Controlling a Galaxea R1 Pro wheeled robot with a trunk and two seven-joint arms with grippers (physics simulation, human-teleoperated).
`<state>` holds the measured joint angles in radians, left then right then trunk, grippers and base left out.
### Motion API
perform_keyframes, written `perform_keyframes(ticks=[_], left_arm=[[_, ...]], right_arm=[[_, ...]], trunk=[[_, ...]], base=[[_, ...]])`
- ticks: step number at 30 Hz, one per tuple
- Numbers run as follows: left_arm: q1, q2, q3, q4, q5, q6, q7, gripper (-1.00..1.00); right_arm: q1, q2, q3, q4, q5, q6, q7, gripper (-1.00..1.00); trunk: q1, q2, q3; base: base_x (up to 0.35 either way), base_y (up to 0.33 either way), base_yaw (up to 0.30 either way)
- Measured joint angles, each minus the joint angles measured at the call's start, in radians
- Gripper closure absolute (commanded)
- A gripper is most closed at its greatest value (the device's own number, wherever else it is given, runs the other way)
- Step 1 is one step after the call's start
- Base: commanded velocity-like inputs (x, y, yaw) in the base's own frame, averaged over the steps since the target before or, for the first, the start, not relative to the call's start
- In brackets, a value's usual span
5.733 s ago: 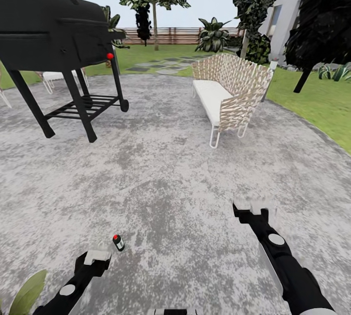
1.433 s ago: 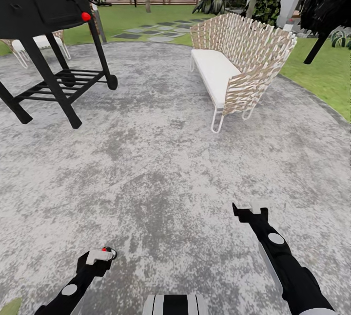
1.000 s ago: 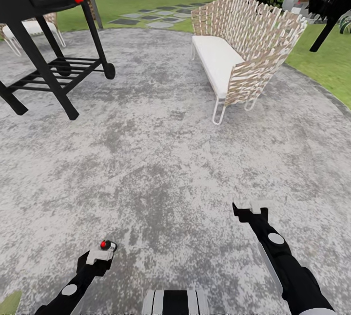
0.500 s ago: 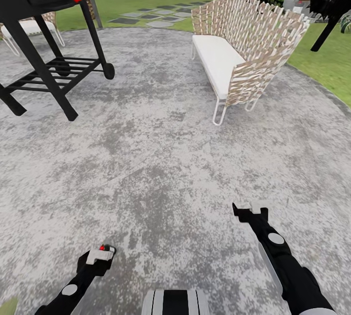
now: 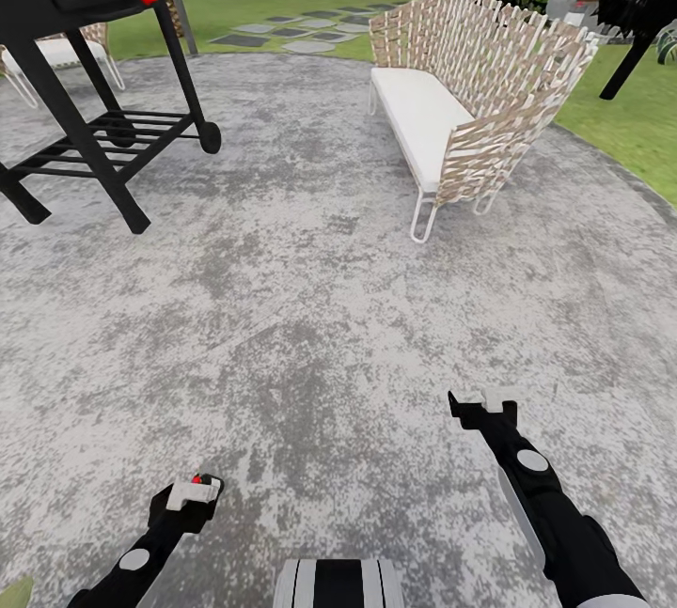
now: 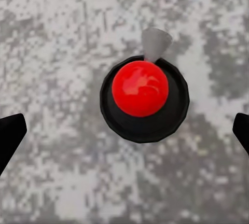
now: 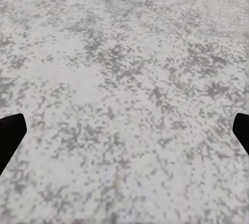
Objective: Pick up the pesticide atomizer in the garden and spray insectifuge to fully cover both potted plants in the garden.
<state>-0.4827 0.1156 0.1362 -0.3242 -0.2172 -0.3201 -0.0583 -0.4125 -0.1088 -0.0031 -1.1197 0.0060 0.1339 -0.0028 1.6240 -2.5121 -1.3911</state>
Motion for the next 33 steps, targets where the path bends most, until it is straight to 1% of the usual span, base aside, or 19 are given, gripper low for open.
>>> perform_keyframes(ticks=[7,13,15,33], left_arm=[[0.000,-0.001,0.000,-0.001,0.000,-0.002,0.000,-1.00],[0.000,-0.001,0.000,0.000,0.000,-0.002,0.000,-1.00],[0.000,-0.001,0.000,0.000,0.000,-0.002,0.000,-1.00],[0.000,-0.002,0.001,0.000,-0.001,-0.003,0.000,-1.00]], right_arm=[[0.000,0.000,0.000,0.000,0.000,0.000,0.000,-1.00],[0.000,0.000,0.000,0.000,-0.001,0.000,0.000,-1.00],[0.000,0.000,0.000,0.000,-0.001,0.000,0.000,-1.00],[0.000,0.000,0.000,0.000,0.001,0.000,0.000,-1.00]], trunk=[[0.000,0.000,0.000],[0.003,-0.001,-0.026],[0.003,-0.001,-0.028],[0.003,-0.001,-0.030]], base=[[0.000,0.000,0.000],[0.000,0.000,0.000],[0.000,0.000,0.000],[0.019,0.000,0.000]])
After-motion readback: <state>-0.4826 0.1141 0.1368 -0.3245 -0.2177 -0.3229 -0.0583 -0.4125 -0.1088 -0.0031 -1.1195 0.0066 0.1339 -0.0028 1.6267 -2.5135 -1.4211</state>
